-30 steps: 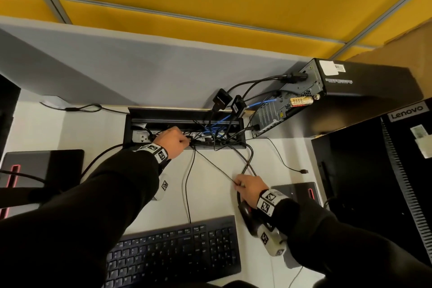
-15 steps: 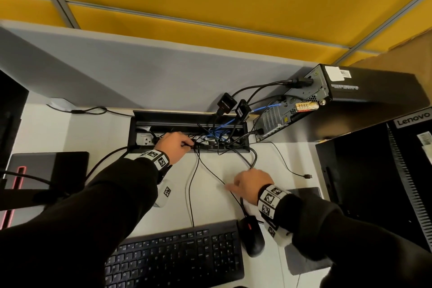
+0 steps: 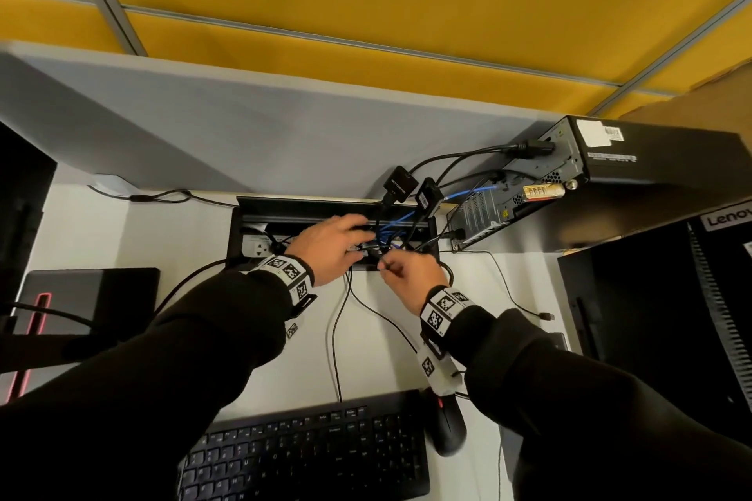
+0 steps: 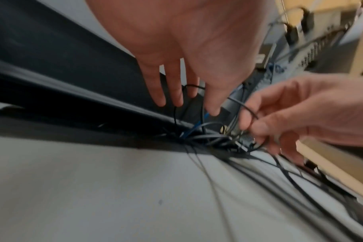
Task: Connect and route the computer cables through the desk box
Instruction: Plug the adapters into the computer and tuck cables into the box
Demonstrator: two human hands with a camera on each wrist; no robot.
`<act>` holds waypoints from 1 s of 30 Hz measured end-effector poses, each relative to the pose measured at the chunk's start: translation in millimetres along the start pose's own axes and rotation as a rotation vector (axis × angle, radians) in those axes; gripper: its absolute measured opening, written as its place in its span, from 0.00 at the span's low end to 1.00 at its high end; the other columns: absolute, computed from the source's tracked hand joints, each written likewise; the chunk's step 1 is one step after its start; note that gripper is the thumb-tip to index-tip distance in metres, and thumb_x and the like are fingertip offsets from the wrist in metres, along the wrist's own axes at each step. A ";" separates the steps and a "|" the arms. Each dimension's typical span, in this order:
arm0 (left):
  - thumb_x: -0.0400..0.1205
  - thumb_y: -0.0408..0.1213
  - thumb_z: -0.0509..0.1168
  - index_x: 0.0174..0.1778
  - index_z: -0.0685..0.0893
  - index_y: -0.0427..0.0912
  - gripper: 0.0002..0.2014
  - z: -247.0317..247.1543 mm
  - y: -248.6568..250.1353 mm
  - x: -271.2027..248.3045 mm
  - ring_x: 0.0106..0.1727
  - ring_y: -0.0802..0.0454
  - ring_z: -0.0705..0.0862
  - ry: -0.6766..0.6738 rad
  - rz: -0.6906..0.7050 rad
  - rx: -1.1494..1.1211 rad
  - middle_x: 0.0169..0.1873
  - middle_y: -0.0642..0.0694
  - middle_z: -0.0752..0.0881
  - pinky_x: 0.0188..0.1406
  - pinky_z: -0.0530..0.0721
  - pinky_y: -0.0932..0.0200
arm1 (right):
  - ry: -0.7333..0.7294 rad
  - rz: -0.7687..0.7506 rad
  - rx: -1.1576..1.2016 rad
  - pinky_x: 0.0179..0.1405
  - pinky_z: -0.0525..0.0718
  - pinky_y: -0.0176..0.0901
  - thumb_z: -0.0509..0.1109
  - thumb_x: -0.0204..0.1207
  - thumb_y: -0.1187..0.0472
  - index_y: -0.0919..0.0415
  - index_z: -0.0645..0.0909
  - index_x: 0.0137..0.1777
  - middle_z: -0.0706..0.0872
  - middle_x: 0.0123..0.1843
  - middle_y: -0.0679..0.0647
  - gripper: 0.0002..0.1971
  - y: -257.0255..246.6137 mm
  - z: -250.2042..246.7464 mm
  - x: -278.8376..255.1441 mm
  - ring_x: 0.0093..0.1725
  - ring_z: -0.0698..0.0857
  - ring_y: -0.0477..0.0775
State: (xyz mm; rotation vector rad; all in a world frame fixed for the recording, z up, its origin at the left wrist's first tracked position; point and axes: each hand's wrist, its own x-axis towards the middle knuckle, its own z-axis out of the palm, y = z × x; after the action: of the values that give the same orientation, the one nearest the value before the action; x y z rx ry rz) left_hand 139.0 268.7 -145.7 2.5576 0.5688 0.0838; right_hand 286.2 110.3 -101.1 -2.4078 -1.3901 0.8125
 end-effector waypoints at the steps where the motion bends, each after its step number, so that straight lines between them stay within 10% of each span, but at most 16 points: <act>1: 0.90 0.49 0.60 0.78 0.80 0.56 0.20 3.8 -0.8 -0.3 0.73 0.53 0.78 -0.073 -0.012 0.025 0.77 0.55 0.78 0.73 0.79 0.49 | -0.012 -0.022 -0.002 0.41 0.86 0.46 0.69 0.83 0.49 0.46 0.85 0.50 0.83 0.34 0.40 0.05 0.6 1.7 -5.8 0.35 0.82 0.44; 8: 0.92 0.50 0.55 0.54 0.89 0.47 0.18 11.8 -36.0 -1.1 0.51 0.42 0.88 -0.105 -0.267 0.161 0.50 0.43 0.90 0.50 0.84 0.49 | -0.118 0.061 0.074 0.45 0.85 0.48 0.63 0.85 0.48 0.48 0.86 0.39 0.88 0.35 0.46 0.16 30.9 -20.5 -40.2 0.34 0.85 0.49; 18: 0.82 0.55 0.71 0.58 0.88 0.40 0.21 20.7 -73.7 10.3 0.57 0.41 0.88 -0.357 -0.709 -0.009 0.60 0.40 0.90 0.56 0.84 0.50 | 0.037 0.134 -0.129 0.45 0.86 0.48 0.68 0.83 0.43 0.46 0.87 0.45 0.88 0.37 0.44 0.12 85.0 -121.0 -61.4 0.41 0.85 0.46; 23: 0.75 0.39 0.82 0.50 0.93 0.62 0.13 -14.6 -64.7 -12.5 0.53 0.57 0.88 -0.126 -0.678 -0.386 0.55 0.53 0.93 0.61 0.81 0.65 | 0.086 0.043 -0.118 0.48 0.84 0.44 0.68 0.84 0.47 0.45 0.90 0.48 0.91 0.45 0.41 0.10 54.1 -120.8 -54.6 0.46 0.86 0.48; 26: 0.76 0.38 0.79 0.61 0.92 0.59 0.18 -34.2 -42.2 -30.8 0.58 0.50 0.89 0.043 -0.554 -0.190 0.60 0.51 0.92 0.68 0.82 0.52 | 0.105 -0.037 -0.092 0.51 0.86 0.46 0.67 0.83 0.46 0.46 0.89 0.48 0.90 0.45 0.39 0.10 31.7 -111.0 -47.9 0.46 0.86 0.46; 30: 0.78 0.34 0.69 0.71 0.86 0.60 0.26 -59.6 5.3 -48.1 0.78 0.50 0.77 0.154 -0.305 0.064 0.74 0.59 0.82 0.84 0.60 0.32 | 0.166 -0.156 -0.115 0.50 0.87 0.48 0.64 0.85 0.46 0.46 0.88 0.50 0.89 0.46 0.40 0.12 -0.6 -107.7 -42.2 0.45 0.86 0.45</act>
State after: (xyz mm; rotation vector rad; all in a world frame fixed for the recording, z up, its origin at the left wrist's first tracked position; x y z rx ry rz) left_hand 87.3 272.9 -89.0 2.5069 1.0282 0.1582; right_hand 331.3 81.5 1.4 -2.3505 -1.5722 0.4959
